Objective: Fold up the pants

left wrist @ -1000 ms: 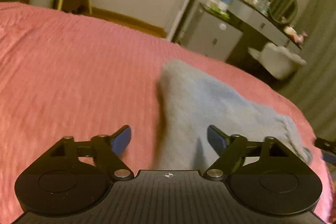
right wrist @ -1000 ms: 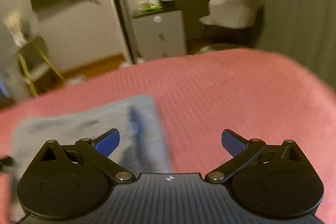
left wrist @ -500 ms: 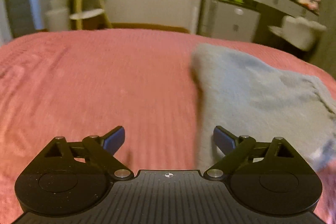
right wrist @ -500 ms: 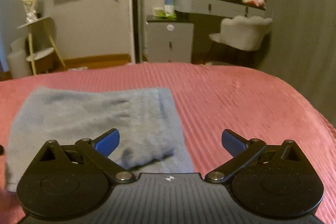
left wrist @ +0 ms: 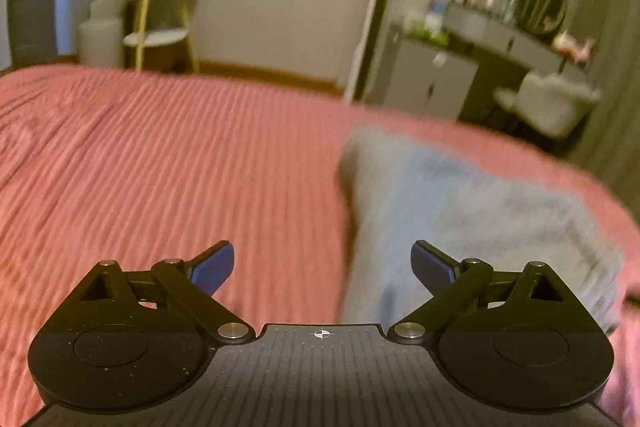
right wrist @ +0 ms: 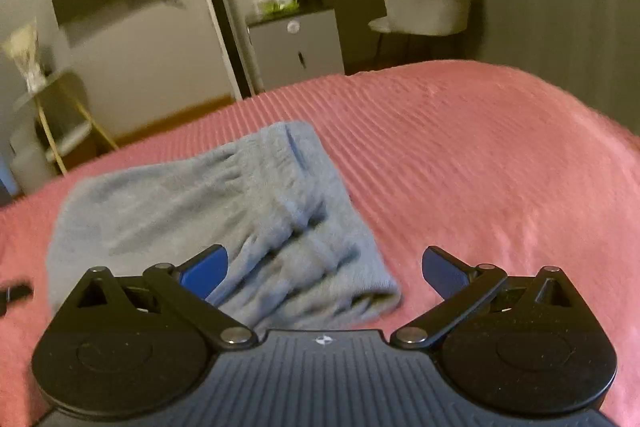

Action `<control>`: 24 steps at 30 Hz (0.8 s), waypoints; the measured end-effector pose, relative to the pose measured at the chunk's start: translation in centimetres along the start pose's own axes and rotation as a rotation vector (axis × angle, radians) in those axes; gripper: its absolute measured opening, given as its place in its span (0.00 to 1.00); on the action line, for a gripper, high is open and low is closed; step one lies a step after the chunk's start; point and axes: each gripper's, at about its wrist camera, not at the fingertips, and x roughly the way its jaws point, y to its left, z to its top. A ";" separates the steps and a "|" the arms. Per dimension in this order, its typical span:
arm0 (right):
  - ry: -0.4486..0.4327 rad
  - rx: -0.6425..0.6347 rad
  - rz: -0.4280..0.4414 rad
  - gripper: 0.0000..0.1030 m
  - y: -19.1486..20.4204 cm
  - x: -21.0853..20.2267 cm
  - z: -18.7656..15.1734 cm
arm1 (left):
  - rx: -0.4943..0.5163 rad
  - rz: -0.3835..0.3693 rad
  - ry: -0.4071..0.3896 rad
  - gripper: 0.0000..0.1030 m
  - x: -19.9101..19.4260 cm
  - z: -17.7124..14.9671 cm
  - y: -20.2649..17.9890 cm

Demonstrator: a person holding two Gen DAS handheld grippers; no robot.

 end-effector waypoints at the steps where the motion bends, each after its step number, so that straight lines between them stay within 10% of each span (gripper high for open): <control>1: -0.008 0.020 0.015 1.00 -0.3 -0.7 -1.1 | 0.001 -0.029 -0.019 0.96 0.1 0.5 -0.5; 5: -0.001 0.099 0.016 1.00 -1.2 -1.4 -5.2 | 0.020 -0.168 -0.099 0.96 1.1 3.2 -3.4; 8: 0.013 0.132 0.023 1.00 -1.7 -1.7 -6.6 | 0.036 -0.139 -0.114 0.96 4.5 4.6 -4.9; 13: 0.057 0.109 0.055 1.00 -1.9 -0.6 -6.9 | 0.137 0.138 0.222 0.97 14.3 3.2 -4.9; 19: 0.111 0.075 0.028 1.00 -2.2 -0.2 -7.4 | 0.166 0.192 0.064 0.98 8.1 0.4 -3.5; 24: 0.188 0.000 -0.001 1.00 -0.5 -0.9 -8.2 | 0.122 0.278 0.212 0.98 2.8 -5.5 -4.6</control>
